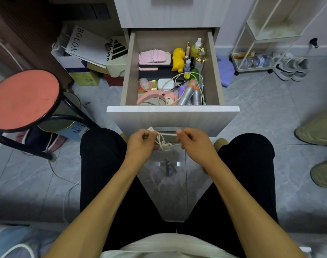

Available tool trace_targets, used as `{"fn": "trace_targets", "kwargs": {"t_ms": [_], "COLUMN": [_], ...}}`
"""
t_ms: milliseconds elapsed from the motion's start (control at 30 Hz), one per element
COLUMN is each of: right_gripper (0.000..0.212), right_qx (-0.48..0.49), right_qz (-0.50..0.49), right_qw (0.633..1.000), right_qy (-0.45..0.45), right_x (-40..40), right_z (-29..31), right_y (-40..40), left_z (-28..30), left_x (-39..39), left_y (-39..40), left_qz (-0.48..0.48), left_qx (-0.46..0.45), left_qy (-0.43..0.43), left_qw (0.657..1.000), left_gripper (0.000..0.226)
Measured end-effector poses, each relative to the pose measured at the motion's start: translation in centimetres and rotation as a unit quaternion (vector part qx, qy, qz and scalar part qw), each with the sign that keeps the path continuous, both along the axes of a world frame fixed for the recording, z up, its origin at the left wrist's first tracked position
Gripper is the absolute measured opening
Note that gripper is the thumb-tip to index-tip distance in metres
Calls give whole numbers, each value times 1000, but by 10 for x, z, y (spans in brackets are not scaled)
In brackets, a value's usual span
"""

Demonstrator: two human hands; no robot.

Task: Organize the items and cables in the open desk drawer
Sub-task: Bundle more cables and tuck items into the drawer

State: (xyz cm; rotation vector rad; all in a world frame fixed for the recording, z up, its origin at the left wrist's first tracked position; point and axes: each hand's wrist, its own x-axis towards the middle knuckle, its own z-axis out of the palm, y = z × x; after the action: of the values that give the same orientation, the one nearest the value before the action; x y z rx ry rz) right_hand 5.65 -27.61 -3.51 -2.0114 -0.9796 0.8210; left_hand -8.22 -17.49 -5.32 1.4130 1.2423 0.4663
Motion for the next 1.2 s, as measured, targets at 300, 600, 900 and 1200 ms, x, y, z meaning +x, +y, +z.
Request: {"fn": "trace_targets", "kwargs": {"t_ms": [300, 600, 900, 1200], "right_gripper": [27, 24, 17, 31], "right_qx": [49, -44, -13, 13], "right_qz": [-21, 94, 56, 87], "right_qw": [994, 994, 998, 986], "right_qy": [94, 15, -26, -139], "right_x": [-1, -1, -2, -5], "right_z": [-8, 4, 1, -7], "right_y": [-7, 2, 7, 12], "left_z": [2, 3, -1, 2], "left_x": [-2, 1, 1, 7], "left_y": [14, -5, -3, -3], "left_qz": [-222, -213, -105, -23], "left_qx": [230, 293, 216, 135], "left_qy": [122, 94, 54, 33], "left_qw": [939, 927, 969, 990], "left_gripper": [16, 12, 8, 18]}}
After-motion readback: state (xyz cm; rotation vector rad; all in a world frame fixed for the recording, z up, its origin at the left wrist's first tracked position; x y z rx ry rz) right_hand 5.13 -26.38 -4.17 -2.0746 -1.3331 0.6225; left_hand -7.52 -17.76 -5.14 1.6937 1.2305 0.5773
